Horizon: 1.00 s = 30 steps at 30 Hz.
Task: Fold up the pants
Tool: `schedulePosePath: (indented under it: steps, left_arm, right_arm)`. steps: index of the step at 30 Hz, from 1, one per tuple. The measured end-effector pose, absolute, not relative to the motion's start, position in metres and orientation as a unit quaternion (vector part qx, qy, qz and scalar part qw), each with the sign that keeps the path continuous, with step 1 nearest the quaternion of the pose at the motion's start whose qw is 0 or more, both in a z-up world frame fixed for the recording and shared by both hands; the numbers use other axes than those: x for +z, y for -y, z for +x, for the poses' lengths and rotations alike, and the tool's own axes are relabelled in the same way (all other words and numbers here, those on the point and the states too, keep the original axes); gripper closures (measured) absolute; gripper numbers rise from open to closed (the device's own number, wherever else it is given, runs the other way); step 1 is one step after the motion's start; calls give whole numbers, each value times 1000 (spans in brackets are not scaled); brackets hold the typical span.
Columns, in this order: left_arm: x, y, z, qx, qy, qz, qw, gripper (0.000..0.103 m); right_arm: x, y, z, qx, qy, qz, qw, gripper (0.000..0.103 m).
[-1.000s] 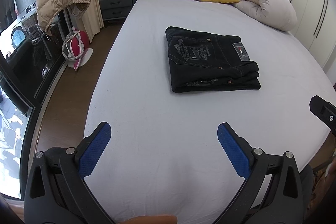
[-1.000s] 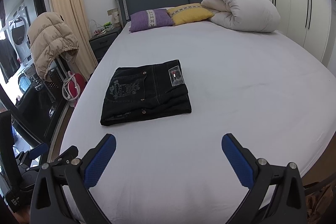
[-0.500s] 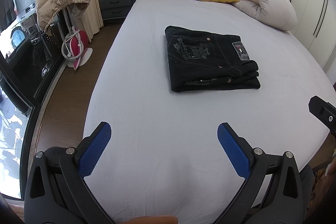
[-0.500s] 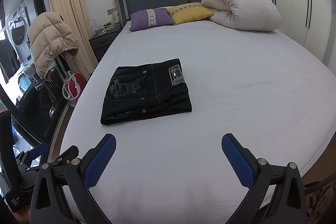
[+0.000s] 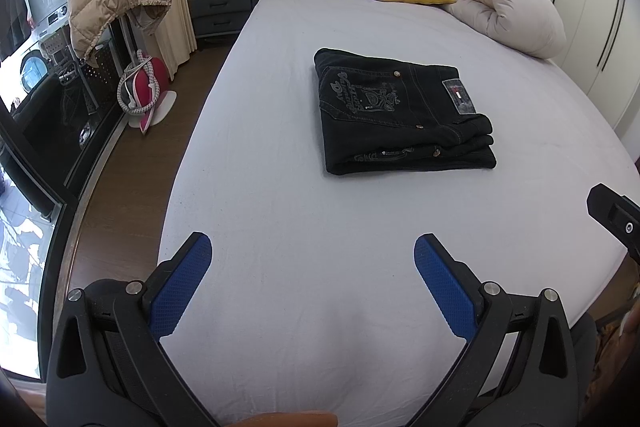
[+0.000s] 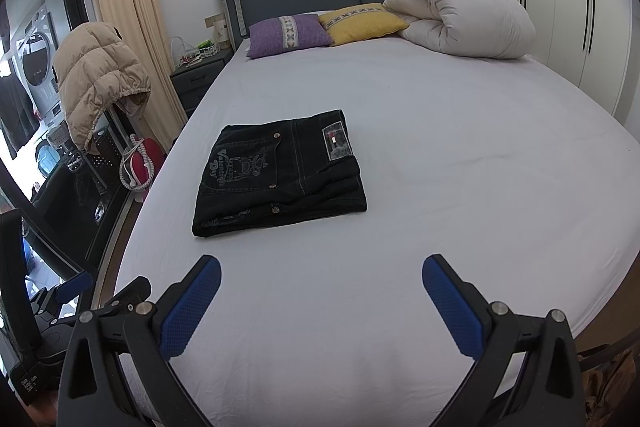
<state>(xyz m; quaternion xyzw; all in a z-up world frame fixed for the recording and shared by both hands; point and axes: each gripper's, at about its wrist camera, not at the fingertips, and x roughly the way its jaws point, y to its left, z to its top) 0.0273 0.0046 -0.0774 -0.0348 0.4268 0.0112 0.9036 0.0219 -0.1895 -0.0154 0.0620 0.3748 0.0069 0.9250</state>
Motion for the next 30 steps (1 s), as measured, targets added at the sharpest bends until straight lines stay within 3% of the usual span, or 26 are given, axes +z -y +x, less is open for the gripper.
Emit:
schedulePosePath:
  steps: [30]
  left_arm:
    - [-82, -3, 27, 10, -429, -39, 903, 0]
  right_arm:
    - [-19, 187, 20, 10, -377, 62, 924, 0]
